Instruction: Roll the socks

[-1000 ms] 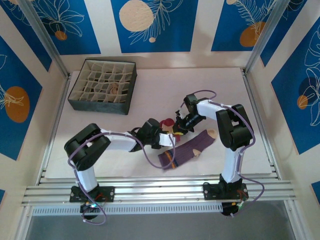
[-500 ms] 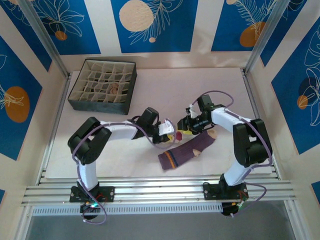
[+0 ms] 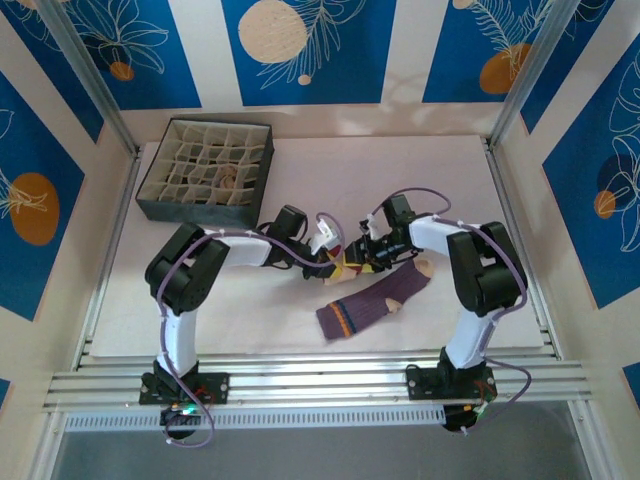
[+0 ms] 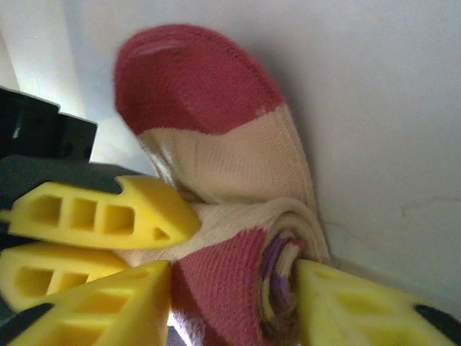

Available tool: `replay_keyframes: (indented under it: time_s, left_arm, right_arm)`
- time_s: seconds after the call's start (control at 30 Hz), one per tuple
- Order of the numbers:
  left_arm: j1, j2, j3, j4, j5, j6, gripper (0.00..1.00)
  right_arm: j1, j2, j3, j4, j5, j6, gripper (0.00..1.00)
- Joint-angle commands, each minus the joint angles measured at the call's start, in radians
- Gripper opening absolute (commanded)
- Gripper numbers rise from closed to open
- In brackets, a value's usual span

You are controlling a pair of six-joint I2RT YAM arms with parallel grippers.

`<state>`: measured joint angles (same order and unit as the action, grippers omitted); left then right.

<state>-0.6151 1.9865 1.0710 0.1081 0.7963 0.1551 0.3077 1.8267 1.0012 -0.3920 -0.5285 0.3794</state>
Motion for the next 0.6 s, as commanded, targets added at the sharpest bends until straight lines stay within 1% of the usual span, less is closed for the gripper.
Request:
replay_keyframes:
  time_s: [0.0, 0.03, 0.1, 0.17, 0.2, 0.27, 0.33, 0.47, 0.57]
  left_arm:
    - [0.011, 0.044, -0.031, -0.067, -0.04, -0.077, 0.09]
    - [0.011, 0.038, -0.041, -0.051, -0.047, -0.078, 0.12]
    - [0.009, 0.017, -0.059, -0.024, -0.065, -0.063, 0.2]
    - [0.009, -0.013, -0.074, -0.007, -0.08, -0.027, 0.26]
    - [0.006, -0.035, -0.083, 0.004, -0.089, -0.003, 0.28]
    - [0.002, -0.085, -0.106, 0.03, -0.107, 0.045, 0.35]
    - [0.001, -0.145, -0.129, 0.044, -0.137, 0.104, 0.4]
    - [-0.001, -0.274, -0.178, 0.057, -0.213, 0.234, 0.43]
    - [-0.017, -0.34, -0.219, 0.088, -0.276, 0.312, 0.44]
  right_arm:
    - [0.033, 0.053, 0.052, -0.056, -0.009, 0.009, 0.35]
    - [0.041, 0.064, 0.062, -0.067, -0.004, 0.007, 0.29]
    - [0.058, 0.081, 0.084, -0.102, 0.019, 0.004, 0.14]
    - [0.07, 0.091, 0.106, -0.146, 0.056, -0.002, 0.05]
    - [0.074, 0.094, 0.117, -0.171, 0.076, -0.005, 0.03]
    - [0.075, 0.098, 0.133, -0.206, 0.103, -0.011, 0.0]
    - [0.074, 0.098, 0.142, -0.232, 0.12, -0.016, 0.0]
    - [0.076, 0.096, 0.155, -0.267, 0.136, -0.02, 0.0]
    - [0.079, 0.098, 0.162, -0.278, 0.136, -0.023, 0.0]
